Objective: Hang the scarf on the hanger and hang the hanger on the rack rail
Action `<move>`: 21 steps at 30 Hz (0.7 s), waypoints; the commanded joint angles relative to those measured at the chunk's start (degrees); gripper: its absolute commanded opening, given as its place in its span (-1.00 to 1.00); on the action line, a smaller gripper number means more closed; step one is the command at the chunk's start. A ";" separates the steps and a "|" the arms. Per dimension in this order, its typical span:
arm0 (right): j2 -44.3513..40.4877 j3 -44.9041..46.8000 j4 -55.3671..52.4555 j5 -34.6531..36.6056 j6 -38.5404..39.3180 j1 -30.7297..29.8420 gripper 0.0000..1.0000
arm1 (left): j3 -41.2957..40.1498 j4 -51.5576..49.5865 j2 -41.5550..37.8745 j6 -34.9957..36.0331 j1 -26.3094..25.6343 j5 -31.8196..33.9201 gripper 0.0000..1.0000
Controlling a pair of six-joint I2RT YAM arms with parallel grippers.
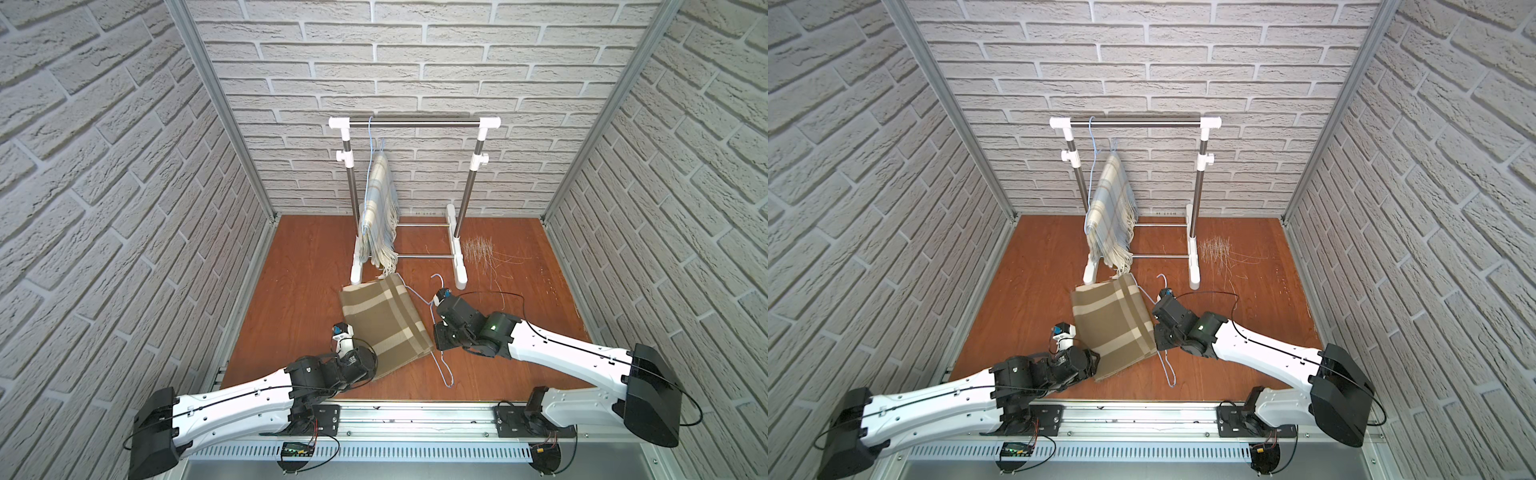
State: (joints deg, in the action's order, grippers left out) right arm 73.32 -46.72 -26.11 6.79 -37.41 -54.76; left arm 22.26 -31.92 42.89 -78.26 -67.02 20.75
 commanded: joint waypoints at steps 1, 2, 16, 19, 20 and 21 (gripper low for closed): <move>0.25 -1.11 1.41 -0.28 0.38 0.29 -0.94 | 0.12 -0.76 0.42 -5.70 -2.52 4.17 0.24; 0.20 -1.16 1.34 -0.28 0.33 0.26 -0.94 | 0.29 -0.58 0.87 -5.76 -2.85 4.05 0.22; 0.28 -0.95 1.62 -0.05 -0.02 0.36 -0.94 | -1.05 4.63 4.18 -5.26 -3.74 -0.19 0.19; 0.64 -0.96 1.85 -0.21 -0.15 0.24 -0.94 | -1.14 7.39 6.49 -4.69 -3.54 -1.20 0.19; 0.72 -1.02 1.86 -0.21 -0.20 0.19 -0.95 | -1.35 8.32 7.30 -4.36 -3.29 -1.91 0.19; 0.89 -1.13 1.85 -0.20 -0.14 0.26 -0.94 | -1.45 9.01 7.90 -4.19 -3.08 -2.59 0.19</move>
State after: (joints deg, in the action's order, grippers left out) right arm 73.84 -46.72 -25.65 6.68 -37.47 -54.74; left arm 21.82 -26.65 49.52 -83.42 -70.50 19.73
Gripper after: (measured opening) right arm 0.092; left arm 0.597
